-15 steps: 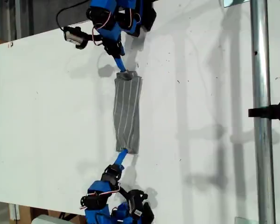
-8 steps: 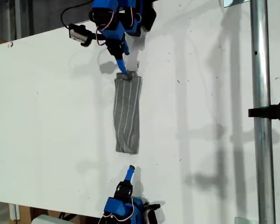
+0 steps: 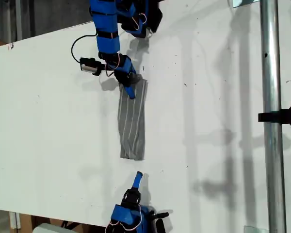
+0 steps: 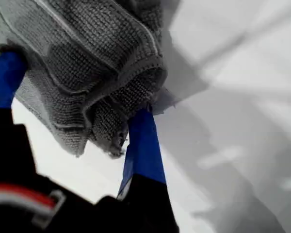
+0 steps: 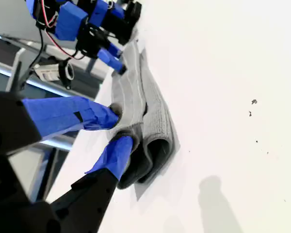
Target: Grasp corners of a towel and fold twice.
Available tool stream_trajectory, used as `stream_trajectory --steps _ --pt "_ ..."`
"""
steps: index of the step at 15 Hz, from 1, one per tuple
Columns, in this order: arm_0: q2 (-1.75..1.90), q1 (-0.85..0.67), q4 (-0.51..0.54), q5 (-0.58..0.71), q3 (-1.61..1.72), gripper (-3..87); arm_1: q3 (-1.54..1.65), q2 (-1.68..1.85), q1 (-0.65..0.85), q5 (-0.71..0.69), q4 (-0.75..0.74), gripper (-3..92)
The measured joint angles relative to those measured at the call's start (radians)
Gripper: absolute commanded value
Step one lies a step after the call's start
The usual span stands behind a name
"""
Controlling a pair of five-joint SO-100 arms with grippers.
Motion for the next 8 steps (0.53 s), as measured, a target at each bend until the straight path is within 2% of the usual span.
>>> stream_trajectory --steps 1,2,4,5,6,8 --pt "0.000 0.006 0.000 0.000 0.000 7.9 -0.006 -0.035 -0.009 -0.003 -0.084 30.2" --pt "0.000 0.009 0.000 0.000 0.000 7.9 -0.017 -0.060 -0.015 -0.020 -0.164 4.6" --pt "0.000 0.020 0.000 0.000 0.000 8.0 -0.052 -0.071 -0.017 -0.064 -0.196 -0.2" --pt "0.000 0.025 0.000 0.000 0.000 8.0 -0.087 -0.066 -0.017 -0.092 -0.120 -0.2" --pt "0.000 0.028 0.000 0.000 0.000 8.0 -0.140 -0.046 -0.015 -0.127 0.020 -0.2" --pt "0.000 0.034 0.000 0.000 0.000 8.1 -0.227 0.032 -0.005 -0.164 0.388 -0.2"
